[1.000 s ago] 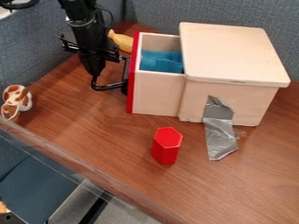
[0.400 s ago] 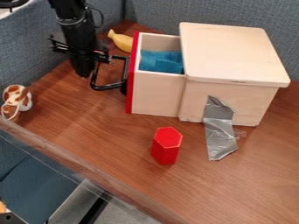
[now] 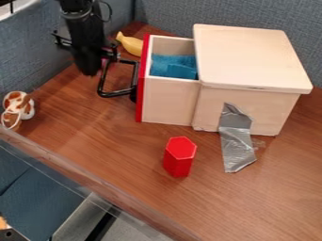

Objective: Open the drawer

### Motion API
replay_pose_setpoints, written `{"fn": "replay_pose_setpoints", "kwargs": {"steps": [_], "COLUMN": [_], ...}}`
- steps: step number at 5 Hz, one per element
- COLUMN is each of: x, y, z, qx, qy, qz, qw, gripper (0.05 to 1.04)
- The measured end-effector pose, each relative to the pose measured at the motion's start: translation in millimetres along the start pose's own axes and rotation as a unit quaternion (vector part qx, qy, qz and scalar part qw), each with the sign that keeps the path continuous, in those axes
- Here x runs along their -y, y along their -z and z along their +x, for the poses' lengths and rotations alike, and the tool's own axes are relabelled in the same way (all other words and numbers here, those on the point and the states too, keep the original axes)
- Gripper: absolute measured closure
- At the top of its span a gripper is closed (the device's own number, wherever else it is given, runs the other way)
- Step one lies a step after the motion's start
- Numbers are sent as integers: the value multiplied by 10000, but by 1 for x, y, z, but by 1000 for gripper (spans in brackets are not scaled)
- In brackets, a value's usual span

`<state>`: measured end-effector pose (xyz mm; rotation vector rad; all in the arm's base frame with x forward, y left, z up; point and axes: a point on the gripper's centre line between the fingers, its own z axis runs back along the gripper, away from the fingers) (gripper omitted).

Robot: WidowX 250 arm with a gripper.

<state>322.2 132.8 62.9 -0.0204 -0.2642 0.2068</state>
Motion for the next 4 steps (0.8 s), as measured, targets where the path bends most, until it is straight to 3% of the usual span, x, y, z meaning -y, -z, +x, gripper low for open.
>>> {"fn": "replay_pose_setpoints", "kwargs": {"steps": [1,2,3,4], "x": [6,14,19,19], "y": [-4,-32,-49,-64], "z": [-1,7,5,-2], "qx": [-132,67,-201,-270], "qy": [182,469,1183,1870], "qz": [-181,-356,-554,-497], "qw": [9996,9982,9912,9807], "gripper": [614,310,89,83]}}
